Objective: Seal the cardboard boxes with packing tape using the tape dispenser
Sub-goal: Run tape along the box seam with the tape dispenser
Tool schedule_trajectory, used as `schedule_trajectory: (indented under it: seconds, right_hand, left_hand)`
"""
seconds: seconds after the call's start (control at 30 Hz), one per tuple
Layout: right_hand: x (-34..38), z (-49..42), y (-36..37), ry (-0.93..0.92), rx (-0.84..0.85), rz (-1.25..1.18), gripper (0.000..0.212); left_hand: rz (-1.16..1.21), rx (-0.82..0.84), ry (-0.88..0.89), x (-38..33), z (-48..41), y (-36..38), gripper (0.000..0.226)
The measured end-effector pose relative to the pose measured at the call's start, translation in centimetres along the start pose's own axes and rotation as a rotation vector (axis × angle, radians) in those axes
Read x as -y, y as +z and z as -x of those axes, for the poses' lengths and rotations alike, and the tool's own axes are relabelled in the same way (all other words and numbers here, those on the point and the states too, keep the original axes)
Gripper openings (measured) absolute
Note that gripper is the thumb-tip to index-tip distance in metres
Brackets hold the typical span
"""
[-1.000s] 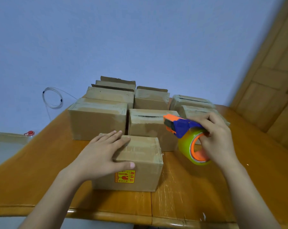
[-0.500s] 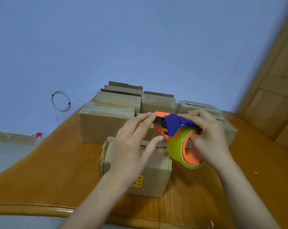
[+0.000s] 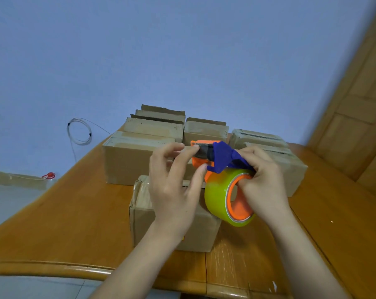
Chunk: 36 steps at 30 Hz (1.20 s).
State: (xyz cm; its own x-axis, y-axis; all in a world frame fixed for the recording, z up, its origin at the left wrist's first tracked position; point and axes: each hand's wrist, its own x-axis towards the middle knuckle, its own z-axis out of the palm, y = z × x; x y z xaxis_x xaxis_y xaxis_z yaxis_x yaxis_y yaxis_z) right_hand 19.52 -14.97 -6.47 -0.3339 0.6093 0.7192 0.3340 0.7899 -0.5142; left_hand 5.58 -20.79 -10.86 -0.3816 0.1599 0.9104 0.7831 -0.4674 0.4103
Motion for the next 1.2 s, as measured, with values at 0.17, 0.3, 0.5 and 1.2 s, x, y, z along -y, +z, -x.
schedule_trajectory:
  seconds: [0.17,0.3,0.5,1.2]
  right_hand:
    - [0.5,0.3,0.0,0.027,0.011,-0.037,0.053]
    - [0.6,0.5,0.0,0.039,0.009,-0.046,0.051]
    - [0.6,1.0,0.3,0.068,0.006,-0.084,0.05]
    - [-0.5,-0.1,-2.2,-0.042,-0.069,0.205,0.048]
  left_hand:
    - [0.063,-0.036,0.069,-0.2,0.1,0.0,0.033]
    - [0.067,-0.023,0.123,-0.1,0.2,-0.2,0.028]
    - [0.04,-0.063,0.147,0.0,0.1,-0.5,0.021]
    - [-0.001,0.098,0.239,2.5,0.4,-2.6,0.028]
